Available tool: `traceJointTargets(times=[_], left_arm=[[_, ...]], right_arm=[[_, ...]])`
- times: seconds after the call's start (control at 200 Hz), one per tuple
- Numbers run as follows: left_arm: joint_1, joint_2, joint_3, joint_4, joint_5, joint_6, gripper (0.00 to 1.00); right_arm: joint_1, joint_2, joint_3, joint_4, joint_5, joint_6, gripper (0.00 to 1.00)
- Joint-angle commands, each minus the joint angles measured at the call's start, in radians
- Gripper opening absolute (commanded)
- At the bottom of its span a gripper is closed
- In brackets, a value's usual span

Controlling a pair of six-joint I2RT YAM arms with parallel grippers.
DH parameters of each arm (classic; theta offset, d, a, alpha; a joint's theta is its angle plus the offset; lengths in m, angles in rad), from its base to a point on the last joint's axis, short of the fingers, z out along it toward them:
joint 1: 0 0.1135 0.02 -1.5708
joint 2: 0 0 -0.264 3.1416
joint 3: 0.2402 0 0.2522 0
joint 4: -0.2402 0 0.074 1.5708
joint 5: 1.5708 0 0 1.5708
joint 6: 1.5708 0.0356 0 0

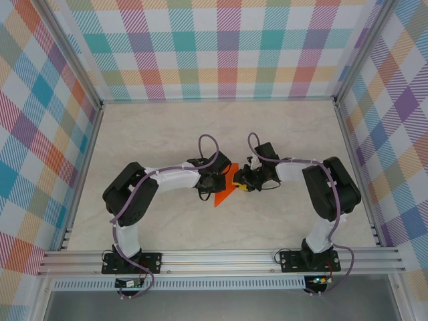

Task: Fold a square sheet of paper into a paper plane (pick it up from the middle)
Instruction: Fourth fold the wing at the center of the table.

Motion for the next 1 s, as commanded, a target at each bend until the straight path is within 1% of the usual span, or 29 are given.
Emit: traceJointTargets(times=[0.0, 0.135, 0.295, 0.39, 0.465, 0.57, 0.65, 0.745, 0.83, 0.995], left_arm=[[-0.003, 0.003, -0.004, -0.055, -0.026, -0.004, 0.0], [-0.003, 0.006, -0.004, -0.057, -0.026, -0.004, 0.0], [-0.002, 0.002, -0.005, -0.058, -0.024, -0.001, 0.0], [0.001, -0.005, -0.008, -0.057, -0.022, 0.003, 0.0], [0.001, -0.015, -0.013, -0.047, -0.014, 0.012, 0.0], [0.003, -0.043, -0.017, -0.031, 0.002, 0.03, 0.0], [0.005, -0.081, -0.02, -0.024, 0.01, 0.046, 0.06], [0.014, -0.143, -0.03, -0.014, 0.016, 0.063, 0.17], [0.026, -0.203, -0.049, -0.004, 0.024, 0.073, 0.25], [0.053, -0.337, -0.115, 0.025, 0.021, 0.079, 0.42]], right_arm=[[0.011, 0.015, 0.019, 0.013, -0.03, 0.01, 0.28], [0.011, 0.029, 0.022, 0.024, -0.033, 0.013, 0.27], [0.011, 0.043, 0.038, 0.022, -0.02, -0.001, 0.19], [0.01, 0.049, 0.052, 0.01, -0.006, -0.01, 0.17], [0.011, 0.054, 0.059, 0.012, -0.002, -0.007, 0.13], [0.011, 0.044, 0.06, 0.015, 0.014, 0.005, 0.01], [0.011, 0.015, 0.054, -0.007, 0.043, 0.01, 0.0], [0.017, -0.045, 0.05, -0.064, 0.101, 0.013, 0.0], [0.029, -0.106, 0.047, -0.126, 0.162, 0.026, 0.0], [0.075, -0.204, 0.061, -0.239, 0.276, 0.089, 0.0]])
